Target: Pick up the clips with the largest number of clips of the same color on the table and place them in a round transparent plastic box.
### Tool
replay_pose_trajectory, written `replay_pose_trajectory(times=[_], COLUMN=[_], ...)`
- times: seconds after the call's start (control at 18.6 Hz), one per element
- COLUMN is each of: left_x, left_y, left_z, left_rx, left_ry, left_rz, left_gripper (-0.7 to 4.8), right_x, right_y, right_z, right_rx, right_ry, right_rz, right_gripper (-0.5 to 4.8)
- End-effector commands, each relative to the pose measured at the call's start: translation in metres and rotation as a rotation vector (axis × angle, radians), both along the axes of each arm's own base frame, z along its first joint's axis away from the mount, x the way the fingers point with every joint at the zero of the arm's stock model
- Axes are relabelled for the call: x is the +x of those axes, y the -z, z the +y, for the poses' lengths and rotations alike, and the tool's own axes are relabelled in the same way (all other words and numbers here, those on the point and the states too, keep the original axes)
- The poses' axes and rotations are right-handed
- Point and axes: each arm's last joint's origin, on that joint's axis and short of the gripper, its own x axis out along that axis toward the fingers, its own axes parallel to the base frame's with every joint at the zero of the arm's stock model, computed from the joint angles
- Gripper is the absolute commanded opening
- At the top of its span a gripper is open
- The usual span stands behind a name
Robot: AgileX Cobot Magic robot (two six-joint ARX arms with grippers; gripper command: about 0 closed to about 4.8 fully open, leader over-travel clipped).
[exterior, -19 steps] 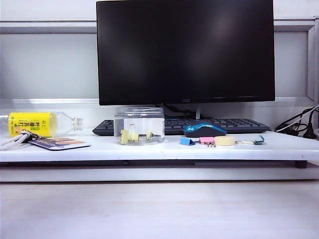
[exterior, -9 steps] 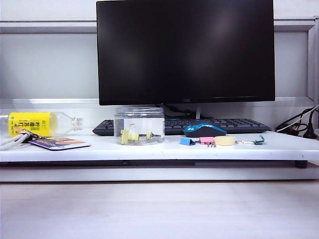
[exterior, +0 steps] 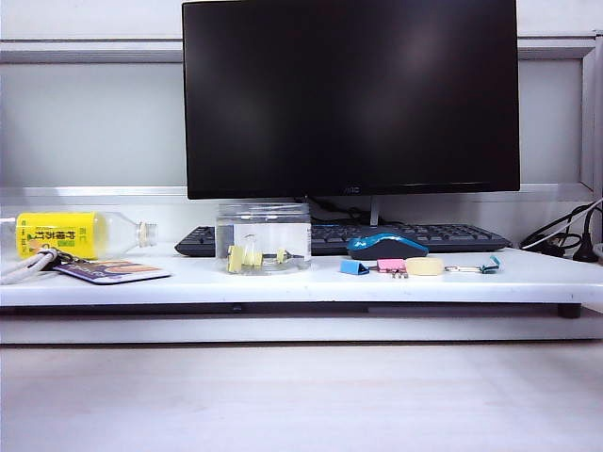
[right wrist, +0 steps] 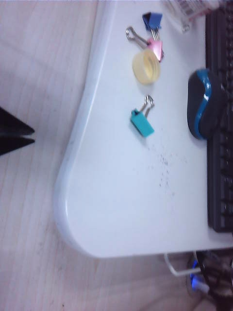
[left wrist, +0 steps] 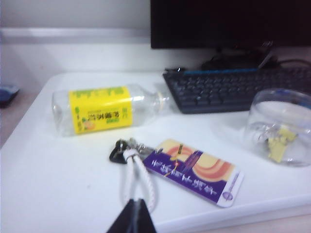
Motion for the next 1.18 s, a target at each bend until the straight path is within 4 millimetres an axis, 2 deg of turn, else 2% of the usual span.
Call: replay_pose_trajectory(times=[0.05,0.38,1.18], left_x=[-0.001,-0.002,-0.002], left_y=[0.004,0.016,0.016], left_z=[-0.002,-0.003,-0.003], left_rx=[0.012,0.063,0.053], left_ry=[0.055,0.119,0.113], left_rz=[0.032,0.146,0.151], left_gripper=[0.13,0.13,0.21], right_x=[0.0,-0.001,-0.002], right_y=[-0.001,0.005,0.008], right_z=[0.0,0.0,-0.001], right_rx=[0.004,-0.01,-0.022], right_ry=[0.005,0.004,0.017], right_rz=[-0.014,0.044,0.076], right_gripper=[-0.01,-0.01,-0.01])
